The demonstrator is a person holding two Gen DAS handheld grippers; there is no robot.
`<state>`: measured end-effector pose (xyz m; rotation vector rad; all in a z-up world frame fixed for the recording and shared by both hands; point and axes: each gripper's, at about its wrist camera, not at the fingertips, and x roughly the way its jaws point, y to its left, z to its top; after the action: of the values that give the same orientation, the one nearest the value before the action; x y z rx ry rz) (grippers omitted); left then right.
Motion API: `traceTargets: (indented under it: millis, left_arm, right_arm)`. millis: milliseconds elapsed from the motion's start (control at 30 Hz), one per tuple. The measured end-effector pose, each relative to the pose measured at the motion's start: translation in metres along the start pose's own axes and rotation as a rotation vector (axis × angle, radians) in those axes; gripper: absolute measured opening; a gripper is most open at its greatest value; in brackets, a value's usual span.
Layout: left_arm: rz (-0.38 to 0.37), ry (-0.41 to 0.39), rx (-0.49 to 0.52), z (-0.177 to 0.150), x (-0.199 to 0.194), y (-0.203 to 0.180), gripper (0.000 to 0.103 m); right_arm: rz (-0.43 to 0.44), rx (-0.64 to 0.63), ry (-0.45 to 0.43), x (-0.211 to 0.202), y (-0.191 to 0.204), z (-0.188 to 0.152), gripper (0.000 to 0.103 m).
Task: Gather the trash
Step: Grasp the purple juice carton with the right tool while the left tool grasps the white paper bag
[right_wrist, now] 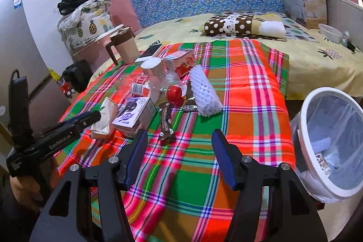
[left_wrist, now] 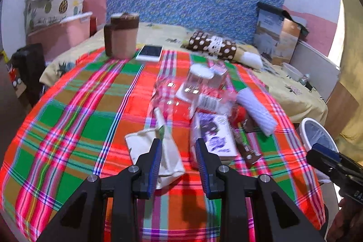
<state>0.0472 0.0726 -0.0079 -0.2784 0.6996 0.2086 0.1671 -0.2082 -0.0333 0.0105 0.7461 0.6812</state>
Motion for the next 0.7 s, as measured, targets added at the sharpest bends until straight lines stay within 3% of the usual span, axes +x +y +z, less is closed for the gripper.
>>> traceTargets:
  millis: [267, 367, 700]
  left_arm:
    - [-0.032, 0.081, -0.025, -0.009, 0.024, 0.010, 0.030]
    - [-0.034, 0.076, -0.020, -0.010, 0.023, 0.014, 0.016]
    - [-0.044, 0.031, -0.046, -0.005, 0.007, 0.040, 0.015]
  right_arm:
    - [-0.003, -0.014, 0.023, 0.009, 0.008, 0.003, 0.060]
    - [0.001, -0.020, 0.030, 0.013, 0.013, 0.004, 0.060]
    - [0.024, -0.062, 0.074, 0.040, 0.051, 0.011, 0.060]
